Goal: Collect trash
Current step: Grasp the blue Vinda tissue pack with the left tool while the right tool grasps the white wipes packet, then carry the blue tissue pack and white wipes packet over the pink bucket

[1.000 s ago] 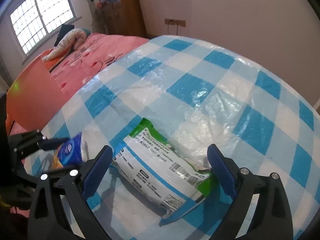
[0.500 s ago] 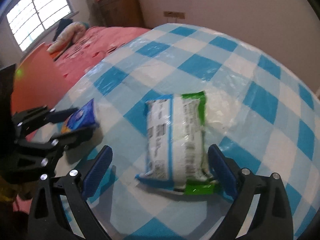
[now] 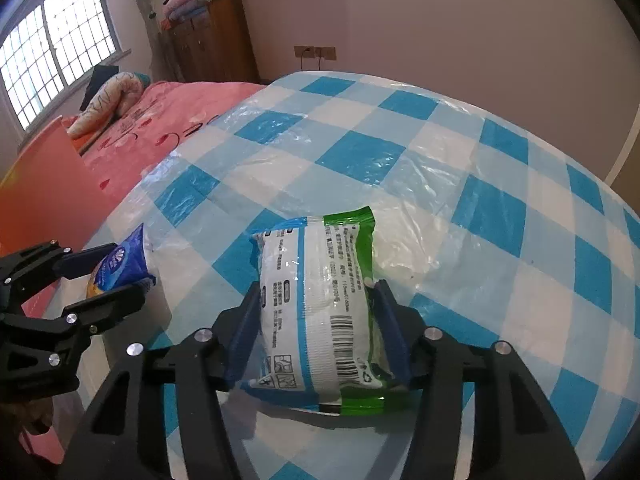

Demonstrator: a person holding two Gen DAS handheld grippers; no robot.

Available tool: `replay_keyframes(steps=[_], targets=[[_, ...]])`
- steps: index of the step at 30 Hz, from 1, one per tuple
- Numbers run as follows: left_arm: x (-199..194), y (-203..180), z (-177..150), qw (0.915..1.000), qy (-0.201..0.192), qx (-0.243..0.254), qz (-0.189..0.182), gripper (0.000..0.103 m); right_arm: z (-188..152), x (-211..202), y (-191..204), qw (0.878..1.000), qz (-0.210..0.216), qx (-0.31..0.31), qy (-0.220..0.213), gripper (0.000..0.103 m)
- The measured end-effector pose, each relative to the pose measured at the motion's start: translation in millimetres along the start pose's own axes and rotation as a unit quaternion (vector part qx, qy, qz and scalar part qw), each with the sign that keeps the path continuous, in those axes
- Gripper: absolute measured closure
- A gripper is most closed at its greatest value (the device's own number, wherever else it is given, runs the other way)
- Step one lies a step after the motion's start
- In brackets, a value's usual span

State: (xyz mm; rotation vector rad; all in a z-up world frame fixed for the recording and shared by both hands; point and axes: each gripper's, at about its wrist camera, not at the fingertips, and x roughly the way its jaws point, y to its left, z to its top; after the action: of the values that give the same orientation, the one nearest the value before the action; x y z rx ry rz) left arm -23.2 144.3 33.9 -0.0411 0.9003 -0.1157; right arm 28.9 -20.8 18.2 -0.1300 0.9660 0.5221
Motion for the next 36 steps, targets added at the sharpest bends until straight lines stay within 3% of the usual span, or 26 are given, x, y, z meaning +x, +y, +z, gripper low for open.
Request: replay_keyframes(steps=[9,36], targets=[[-15,-1,-2,0.9999,-0.011,0.006,0.010,0.048,-14,-14,2,1.000,0.002,0.017,-0.022,0.063],[-92,3,-6,0.9965,-0.075,0.015,0.034,0.048,-46,-100,41,0.997,-0.009,0.015,-0.075,0.065]])
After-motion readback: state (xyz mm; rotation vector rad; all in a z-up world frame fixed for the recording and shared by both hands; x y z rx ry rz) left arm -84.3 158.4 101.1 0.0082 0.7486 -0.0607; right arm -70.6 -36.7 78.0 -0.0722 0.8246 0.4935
